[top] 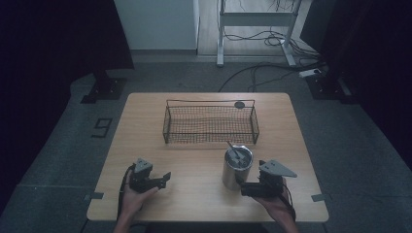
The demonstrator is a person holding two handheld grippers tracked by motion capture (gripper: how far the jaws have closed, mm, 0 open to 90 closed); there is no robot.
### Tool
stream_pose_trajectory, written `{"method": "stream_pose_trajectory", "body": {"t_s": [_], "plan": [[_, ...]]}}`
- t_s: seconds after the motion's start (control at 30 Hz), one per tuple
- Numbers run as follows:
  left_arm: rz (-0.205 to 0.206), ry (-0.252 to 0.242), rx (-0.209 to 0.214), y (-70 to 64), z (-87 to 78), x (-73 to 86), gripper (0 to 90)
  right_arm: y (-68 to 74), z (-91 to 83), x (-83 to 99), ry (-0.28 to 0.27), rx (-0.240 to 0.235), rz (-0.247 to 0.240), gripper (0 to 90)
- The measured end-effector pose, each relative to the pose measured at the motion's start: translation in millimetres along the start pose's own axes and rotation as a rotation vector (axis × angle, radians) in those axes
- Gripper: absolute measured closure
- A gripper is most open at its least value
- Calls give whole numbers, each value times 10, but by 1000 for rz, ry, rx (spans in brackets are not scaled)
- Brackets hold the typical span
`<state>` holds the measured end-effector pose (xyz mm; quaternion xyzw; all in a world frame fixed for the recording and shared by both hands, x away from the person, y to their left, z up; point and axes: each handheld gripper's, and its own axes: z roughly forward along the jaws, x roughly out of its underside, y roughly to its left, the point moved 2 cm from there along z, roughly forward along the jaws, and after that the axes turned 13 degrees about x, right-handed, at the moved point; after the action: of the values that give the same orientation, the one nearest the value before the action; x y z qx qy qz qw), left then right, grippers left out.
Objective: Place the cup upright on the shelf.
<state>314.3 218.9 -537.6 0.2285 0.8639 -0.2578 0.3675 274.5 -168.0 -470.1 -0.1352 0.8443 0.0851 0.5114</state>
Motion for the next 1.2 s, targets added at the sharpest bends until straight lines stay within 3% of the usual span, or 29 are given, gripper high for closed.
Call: {"method": "stream_pose_trajectory", "body": {"t_s": [0.3,0.57,1.2], "plan": [[1,-11,-3,13,-35,-10,146,105,194,-69,6,-10,-16,0],[0,-5,-4,24,-19,2,147,201,438,-78,44,8,-43,0],[3,-7,1,7,-27,-1,148,223,465,-42,21,37,-64,27]]}}
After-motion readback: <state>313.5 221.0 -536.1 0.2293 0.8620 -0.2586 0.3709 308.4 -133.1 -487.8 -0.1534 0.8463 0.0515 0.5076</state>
